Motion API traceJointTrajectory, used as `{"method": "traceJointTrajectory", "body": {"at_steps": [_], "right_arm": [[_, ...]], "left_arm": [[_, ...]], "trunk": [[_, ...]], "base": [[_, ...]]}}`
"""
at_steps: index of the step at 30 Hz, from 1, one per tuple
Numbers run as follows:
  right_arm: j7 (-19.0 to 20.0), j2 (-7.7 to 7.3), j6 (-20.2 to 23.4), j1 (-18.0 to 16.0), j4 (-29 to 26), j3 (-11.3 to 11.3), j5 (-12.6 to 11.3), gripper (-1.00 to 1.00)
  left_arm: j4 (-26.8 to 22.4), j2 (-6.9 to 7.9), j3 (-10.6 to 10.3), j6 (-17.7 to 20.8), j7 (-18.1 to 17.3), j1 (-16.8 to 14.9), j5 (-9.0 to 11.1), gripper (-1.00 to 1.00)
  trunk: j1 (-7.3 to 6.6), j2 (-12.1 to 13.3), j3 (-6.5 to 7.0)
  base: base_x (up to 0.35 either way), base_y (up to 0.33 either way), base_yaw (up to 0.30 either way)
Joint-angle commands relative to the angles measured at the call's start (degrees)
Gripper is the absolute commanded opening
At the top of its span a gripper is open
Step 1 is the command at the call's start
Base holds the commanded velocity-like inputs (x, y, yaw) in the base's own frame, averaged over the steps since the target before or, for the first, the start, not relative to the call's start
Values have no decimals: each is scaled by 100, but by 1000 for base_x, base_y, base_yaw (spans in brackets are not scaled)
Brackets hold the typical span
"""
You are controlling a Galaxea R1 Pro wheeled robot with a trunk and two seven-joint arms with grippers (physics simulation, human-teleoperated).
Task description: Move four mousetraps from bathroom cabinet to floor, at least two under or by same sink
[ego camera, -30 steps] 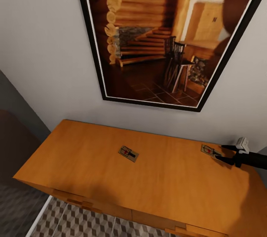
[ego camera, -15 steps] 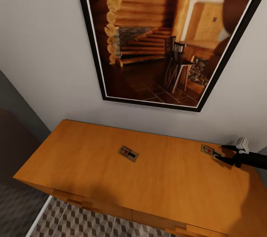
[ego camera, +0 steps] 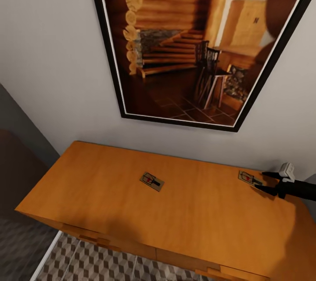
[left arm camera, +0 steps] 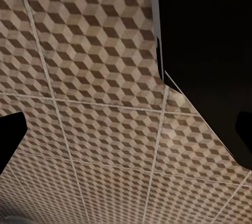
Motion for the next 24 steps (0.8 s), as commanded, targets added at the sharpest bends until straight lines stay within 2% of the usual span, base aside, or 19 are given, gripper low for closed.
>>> {"method": "traceJointTrajectory", "body": {"at_steps": [1,24], "right_arm": [[17,-1,-21,-8,7,0,-11,100],[15,2,-21,-7,7,0,-10,100]], "left_arm": [[5,-2,-47,13,6,-5,54,100],[5,-4,-50,13,6,-5,54,100]], "trunk": [[3,-10,-17],[3,-10,-197]], "base": [[0,0,0],[0,0,0]]}}
